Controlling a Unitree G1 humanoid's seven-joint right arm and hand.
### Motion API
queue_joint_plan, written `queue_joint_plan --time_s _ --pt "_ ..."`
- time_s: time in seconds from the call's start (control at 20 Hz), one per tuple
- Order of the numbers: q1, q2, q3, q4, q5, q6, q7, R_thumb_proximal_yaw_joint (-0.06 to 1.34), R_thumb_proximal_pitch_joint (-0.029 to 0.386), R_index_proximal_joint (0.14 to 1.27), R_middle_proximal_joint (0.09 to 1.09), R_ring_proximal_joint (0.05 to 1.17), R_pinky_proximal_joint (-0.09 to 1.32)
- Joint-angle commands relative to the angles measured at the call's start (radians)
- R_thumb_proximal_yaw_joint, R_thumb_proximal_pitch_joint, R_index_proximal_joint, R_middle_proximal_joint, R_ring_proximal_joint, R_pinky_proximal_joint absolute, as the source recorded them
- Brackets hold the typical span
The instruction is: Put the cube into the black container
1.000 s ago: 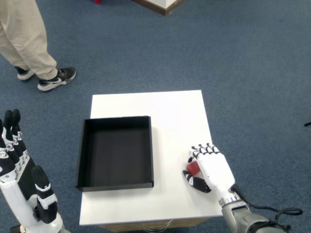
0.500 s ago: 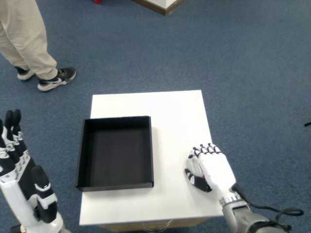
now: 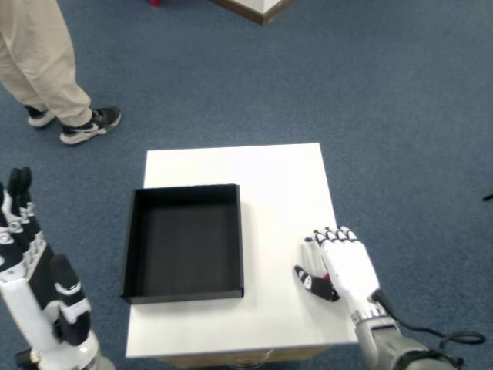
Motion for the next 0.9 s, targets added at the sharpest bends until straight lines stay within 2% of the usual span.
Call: queue_joint_plan --time_s 0.05,0.3,0.45,0.9 --pt "-0.025 -0.036 -0.022 0.005 0.025 0.009 -0.013 0.71 0.039 0.48 0.32 0.28 0.21" --pt "0.027 -0.070 -0.038 0.002 0.040 -0.011 -0.027 0.69 0.014 0.46 0.30 0.26 0.19" --pt "0.063 -0.082 -0.037 -0.010 0.035 -0.043 -0.089 0.68 0.001 0.46 0.29 0.26 0.18" --pt "0.129 -0.095 -0.069 0.000 0.067 -0.033 -0.074 0.67 -0.007 0.45 0.27 0.24 0.15"
